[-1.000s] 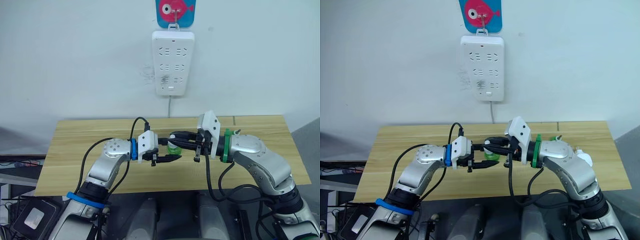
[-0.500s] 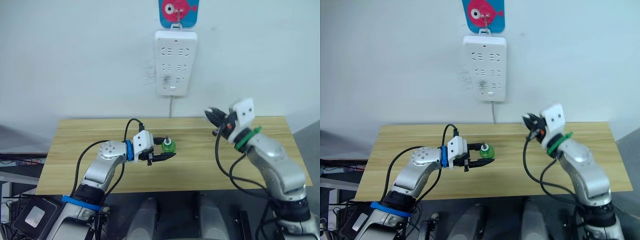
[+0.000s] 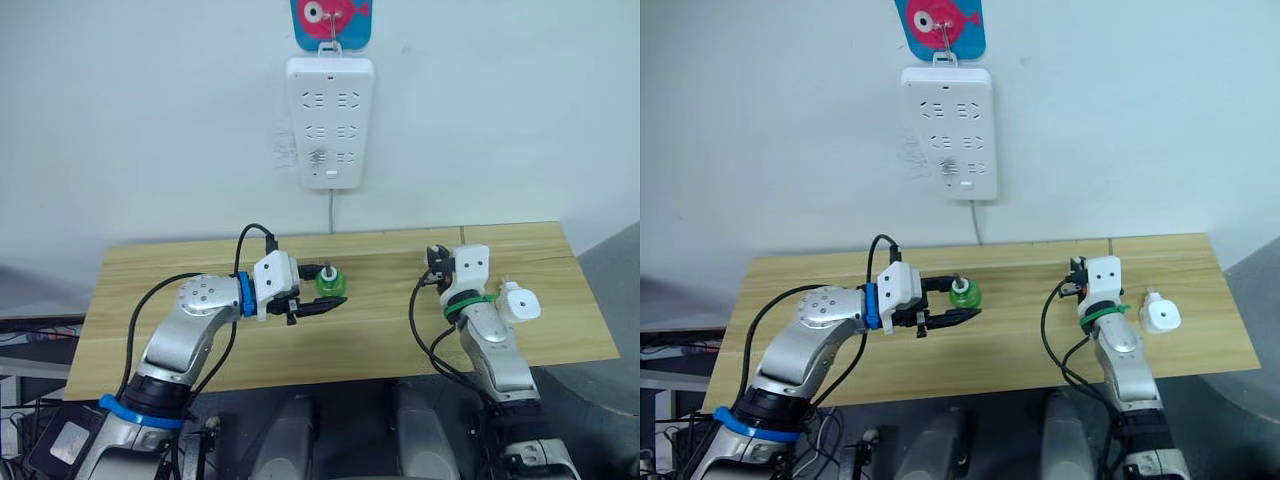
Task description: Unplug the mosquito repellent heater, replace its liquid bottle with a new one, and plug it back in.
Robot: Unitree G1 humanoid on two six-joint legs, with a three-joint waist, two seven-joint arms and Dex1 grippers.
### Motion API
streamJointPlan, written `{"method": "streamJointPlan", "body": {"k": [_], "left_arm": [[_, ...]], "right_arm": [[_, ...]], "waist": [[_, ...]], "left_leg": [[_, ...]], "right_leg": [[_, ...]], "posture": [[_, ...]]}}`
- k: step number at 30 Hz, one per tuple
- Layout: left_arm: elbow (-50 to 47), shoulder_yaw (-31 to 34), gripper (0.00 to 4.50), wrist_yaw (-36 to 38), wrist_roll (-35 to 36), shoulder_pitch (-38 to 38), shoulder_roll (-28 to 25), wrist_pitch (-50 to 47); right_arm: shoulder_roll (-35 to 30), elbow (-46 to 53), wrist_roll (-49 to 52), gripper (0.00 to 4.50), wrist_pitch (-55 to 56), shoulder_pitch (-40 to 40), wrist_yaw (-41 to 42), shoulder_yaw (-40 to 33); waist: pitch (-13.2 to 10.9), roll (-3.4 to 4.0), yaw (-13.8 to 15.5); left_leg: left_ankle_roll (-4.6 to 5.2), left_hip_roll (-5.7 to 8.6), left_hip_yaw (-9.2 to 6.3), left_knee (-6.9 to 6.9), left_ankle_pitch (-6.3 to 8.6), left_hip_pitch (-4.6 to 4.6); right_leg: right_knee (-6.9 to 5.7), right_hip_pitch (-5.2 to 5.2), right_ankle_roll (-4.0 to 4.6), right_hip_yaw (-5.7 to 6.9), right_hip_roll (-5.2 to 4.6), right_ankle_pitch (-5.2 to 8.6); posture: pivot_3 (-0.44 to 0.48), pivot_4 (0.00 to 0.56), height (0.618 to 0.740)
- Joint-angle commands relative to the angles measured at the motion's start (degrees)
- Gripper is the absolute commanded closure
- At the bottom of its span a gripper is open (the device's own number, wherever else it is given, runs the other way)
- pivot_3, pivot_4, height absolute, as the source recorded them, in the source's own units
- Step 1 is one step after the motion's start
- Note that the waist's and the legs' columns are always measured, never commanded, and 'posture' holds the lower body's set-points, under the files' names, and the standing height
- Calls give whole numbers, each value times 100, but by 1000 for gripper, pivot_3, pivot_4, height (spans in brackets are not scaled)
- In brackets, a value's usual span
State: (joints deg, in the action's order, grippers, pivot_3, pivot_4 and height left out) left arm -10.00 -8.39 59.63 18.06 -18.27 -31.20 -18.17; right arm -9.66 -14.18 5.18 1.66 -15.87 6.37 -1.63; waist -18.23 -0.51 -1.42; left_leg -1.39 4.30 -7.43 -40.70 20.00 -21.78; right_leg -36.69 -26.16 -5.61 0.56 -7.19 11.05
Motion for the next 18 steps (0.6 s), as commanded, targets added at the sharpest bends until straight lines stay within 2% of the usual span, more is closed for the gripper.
{"method": "streamJointPlan", "body": {"k": [1, 7, 16, 18], "left_arm": [[-446, 152, 2250, -62, 225, 63, -110, -234], [-593, 230, 2250, -103, 277, 93, -224, -392], [-698, 170, 2250, -242, 296, 198, -175, -413], [-708, 170, 2250, -255, 307, 213, -167, -414]], "right_arm": [[26, -612, -58, 4217, 589, -263, -27, -177], [85, -1488, -33, 4217, 974, -606, 94, -201], [101, -1559, -61, 4217, 1094, -540, 180, -180], [103, -1433, -59, 3485, 1092, -463, 225, -154]], "waist": [[-30, 5, 5], [-42, 10, 2], [-45, 13, 14], [-45, 13, 20]], "left_leg": [[0, -1, 0, 0, 0, 0], [0, -2, -2, 2, 0, -1], [-1, -1, -4, 3, 0, -1], [-1, -1, -5, 3, 0, -2]], "right_leg": [[-3, -1, 2, 0, 0, 1], [-9, -5, 8, 2, 1, 5], [-8, -5, 7, 2, 1, 6], [-8, -5, 7, 2, 1, 6]], "posture": [[154, 406, 740], [182, 407, 740], [173, 405, 740], [173, 405, 740]]}}
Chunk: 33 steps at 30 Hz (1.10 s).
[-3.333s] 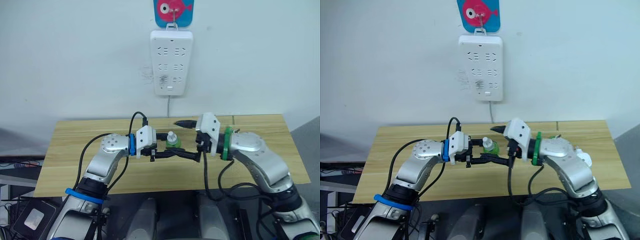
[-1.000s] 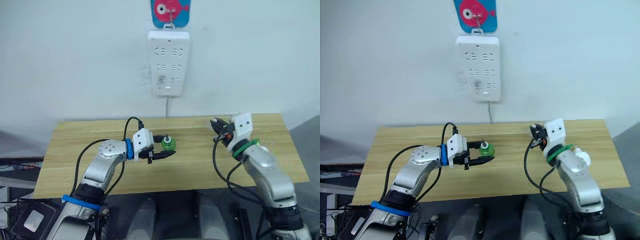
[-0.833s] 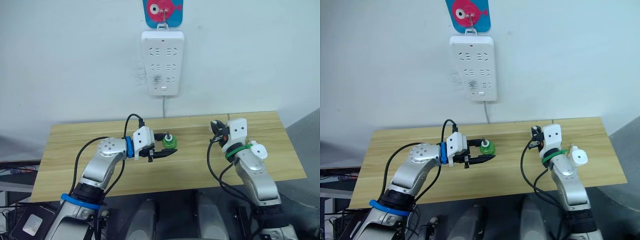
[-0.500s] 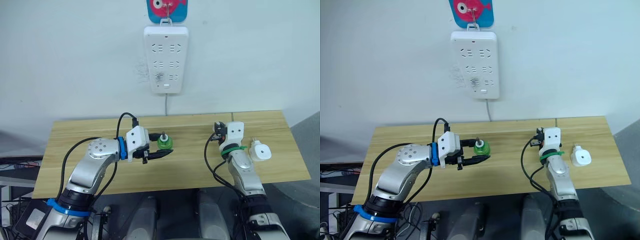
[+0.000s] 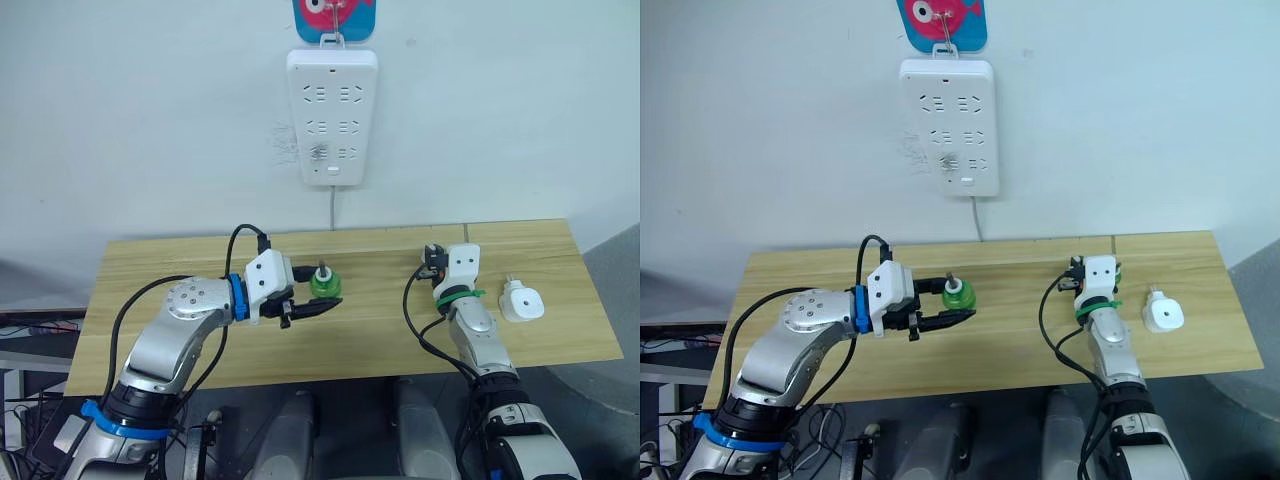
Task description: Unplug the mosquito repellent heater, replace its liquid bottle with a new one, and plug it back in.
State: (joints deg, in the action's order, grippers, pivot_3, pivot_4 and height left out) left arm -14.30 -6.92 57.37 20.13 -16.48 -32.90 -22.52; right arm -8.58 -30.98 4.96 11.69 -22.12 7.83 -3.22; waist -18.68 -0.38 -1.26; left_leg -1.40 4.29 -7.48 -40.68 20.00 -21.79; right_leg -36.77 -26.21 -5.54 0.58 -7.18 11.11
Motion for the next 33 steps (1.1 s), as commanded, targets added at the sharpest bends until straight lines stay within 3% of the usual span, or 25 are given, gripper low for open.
{"method": "streamJointPlan", "body": {"k": [1, 5, 10, 13, 19, 25, 33], "left_arm": [[-276, 24, 2250, -33, 107, 37, 5, 21], [-151, -5, 2250, -64, 95, -14, 69, 73], [193, -25, 2250, -49, -24, -134, 205, 334], [456, -67, 2250, 0, -87, -252, 292, 579], [972, -196, 2250, 197, -176, -536, 505, 1125], [1272, -317, 2250, 435, -225, -790, 642, 1390], [1193, -347, 2250, 585, -167, -809, 656, 1331]], "right_arm": [[-14, 364, -56, 3244, 84, 210, 117, 43], [-87, 770, -96, 1891, 63, 326, 374, 171], [-461, 2243, 196, 1891, -575, 669, 1356, 575], [-805, 3450, 873, 1891, -1684, 902, 2171, 856], [-2186, 5529, 2577, 1891, -4163, 904, 3755, 1217], [-1961, 5553, 2668, 1891, -4718, 333, 3507, 1341], [-1497, 5383, 2325, 1891, -4602, 127, 3279, 1490]], "waist": [[-2, 1, 13], [-7, 7, 15], [-8, 10, 27], [-6, 12, 41], [6, 10, 140], [33, -16, 154], [39, -24, 169]], "left_leg": [[0, 0, -1, 0, 0, 0], [0, 0, 1, 0, 0, -1], [0, 0, -2, 0, 0, -1], [-1, 0, -5, 0, 0, -2], [-1, 0, -10, -1, 0, -10], [-2, 0, -10, -1, 0, -12], [-2, 4, -12, 0, 0, -18]], "right_leg": [[0, 0, 0, 1, 0, 0], [2, 0, 0, -1, 0, 0], [3, 1, -1, 1, 0, 1], [6, 1, -1, 2, 0, 0], [52, 5, -4, 7, -1, -1], [62, 7, -7, 11, -2, -4], [70, 4, -10, 14, -6, -6]], "posture": [[173, 405, 740], [149, 391, 740], [130, 363, 740], [117, 335, 740], [99, 297, 740], [95, 270, 740], [90, 267, 740]]}}
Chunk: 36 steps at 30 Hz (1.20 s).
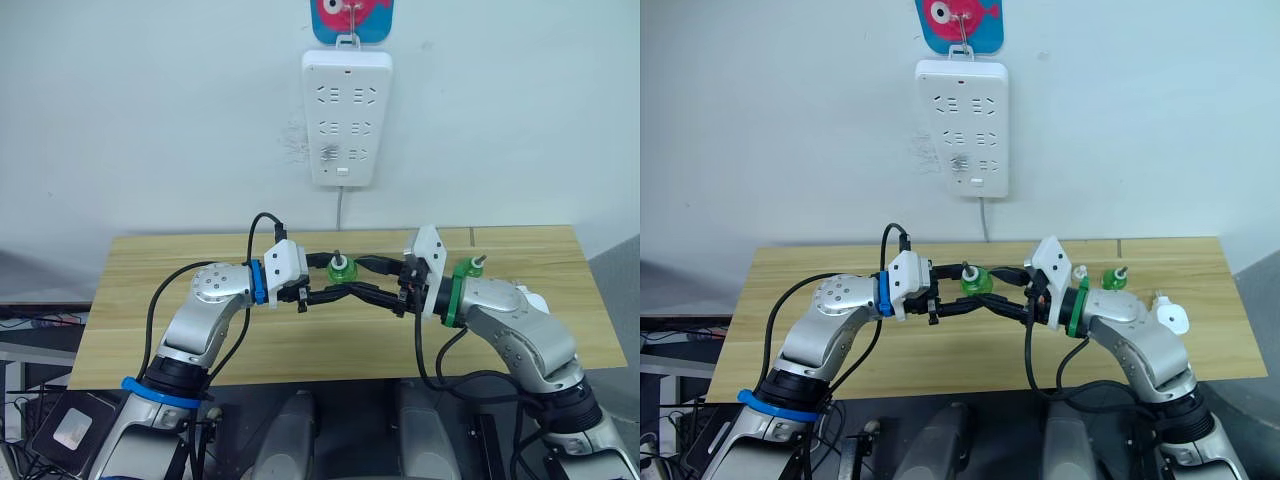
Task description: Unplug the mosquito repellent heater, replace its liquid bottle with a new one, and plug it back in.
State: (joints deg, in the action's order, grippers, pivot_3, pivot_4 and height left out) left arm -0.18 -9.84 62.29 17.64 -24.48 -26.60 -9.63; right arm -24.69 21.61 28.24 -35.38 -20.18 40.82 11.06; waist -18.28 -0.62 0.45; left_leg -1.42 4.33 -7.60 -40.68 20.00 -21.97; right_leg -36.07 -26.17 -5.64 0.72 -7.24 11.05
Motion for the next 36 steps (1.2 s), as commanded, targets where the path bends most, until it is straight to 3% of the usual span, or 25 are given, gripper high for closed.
{"method": "streamJointPlan", "body": {"k": [1, 9, 15, 20, 22, 27, 32, 36], "left_arm": [[-222, -55, 2250, 101, 81, -8, 30, 36], [-241, -55, 2250, 116, 87, -15, 62, -19], [-231, -72, 2250, 82, 74, -33, 104, -32], [-239, -35, 2250, -57, 75, -23, 162, -111], [-265, 51, 1528, -181, 153, -29, 222, -183], [-683, 313, 11, -662, 331, 2, 497, -258], [-937, 410, 0, -1450, 179, 24, 995, -59], [-1163, 197, 0, -2005, 9, 246, 1470, 30]], "right_arm": [[154, 107, -14, 1891, 110, -83, -27, 57], [237, 73, -253, 1891, 380, -159, 48, 161], [75, 30, -662, 3636, 900, -64, 324, 404], [146, -47, -742, 3646, 1059, -49, 256, 326], [261, -101, -630, 3646, 923, -43, 36, 87], [902, 29, 640, 3646, -490, -5, -1247, -1366], [1811, 135, 2960, 3646, -1843, -129, -3103, -2810], [2258, 84, 4904, 3646, -1919, -270, -4493, -3226]], "waist": [[0, 0, -3], [1, 0, -13], [2, -2, -34], [4, -4, -38], [4, -4, -34], [6, -6, -30], [8, -5, -26], [9, -3, -63]], "left_leg": [[0, -1, 0, -1, 0, 0], [0, 0, 0, -1, 0, 1], [0, 0, 0, -2, 0, 0], [0, 0, 1, -3, 0, 1], [0, 0, 0, -4, 0, 1], [0, -2, -3, -5, 0, 0], [-1, -1, -3, -4, 0, 1], [0, -3, 3, -4, 0, 3]], "right_leg": [[-1, 0, 0, 1, 0, 0], [-3, 0, 0, 1, 0, 0], [-5, 0, 0, 1, 0, 0], [-6, 0, 0, 1, 0, 0], [-6, 0, 0, 1, 0, 0], [-8, 0, 1, 1, 0, -1], [-8, 0, 1, 0, -1, -1], [-13, -3, 1, -5, -1, -1]], "posture": [[91, 269, 740], [91, 271, 740], [93, 271, 740], [99, 271, 740], [99, 271, 740], [91, 279, 740], [88, 277, 740], [79, 276, 740]]}}
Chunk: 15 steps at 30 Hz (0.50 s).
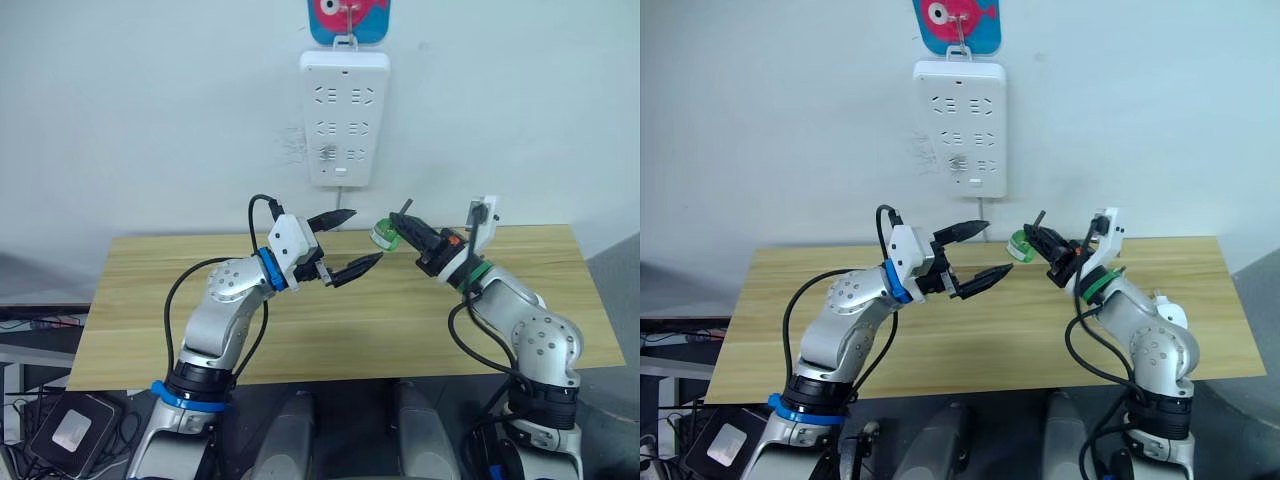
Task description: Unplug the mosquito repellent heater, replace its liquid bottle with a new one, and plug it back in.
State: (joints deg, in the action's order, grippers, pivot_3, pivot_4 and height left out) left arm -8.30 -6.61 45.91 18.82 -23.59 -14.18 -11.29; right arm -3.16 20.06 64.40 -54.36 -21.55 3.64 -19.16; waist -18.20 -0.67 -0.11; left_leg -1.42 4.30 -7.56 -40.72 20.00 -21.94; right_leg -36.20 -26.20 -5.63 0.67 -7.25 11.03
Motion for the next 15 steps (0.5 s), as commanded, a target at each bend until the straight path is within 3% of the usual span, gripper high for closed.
{"method": "streamJointPlan", "body": {"k": [1, 7, 15], "left_arm": [[-376, -160, 0, -481, -152, 185, 312, 219], [-296, -293, 0, -1052, -562, 174, 694, 653], [-145, -359, 0, -1311, -675, 75, 898, 915]], "right_arm": [[124, 248, 1617, 3646, 33, -153, -1012, -192], [-57, 385, 2749, 3646, 357, -135, -1861, 130], [-471, 391, 3163, 3646, 755, -64, -2080, 506]], "waist": [[1, 1, -4], [5, 0, -3], [13, -2, -1]], "left_leg": [[0, 1, 2, 0, 0, 1], [0, 2, 4, -3, 0, 2], [1, 4, 9, -6, 0, 3]], "right_leg": [[-1, -1, 0, -3, 0, 0], [-13, 0, 0, -3, 0, 0], [-52, -1, 0, -5, -1, 0]], "posture": [[79, 276, 740], [75, 272, 740], [78, 270, 740]]}}
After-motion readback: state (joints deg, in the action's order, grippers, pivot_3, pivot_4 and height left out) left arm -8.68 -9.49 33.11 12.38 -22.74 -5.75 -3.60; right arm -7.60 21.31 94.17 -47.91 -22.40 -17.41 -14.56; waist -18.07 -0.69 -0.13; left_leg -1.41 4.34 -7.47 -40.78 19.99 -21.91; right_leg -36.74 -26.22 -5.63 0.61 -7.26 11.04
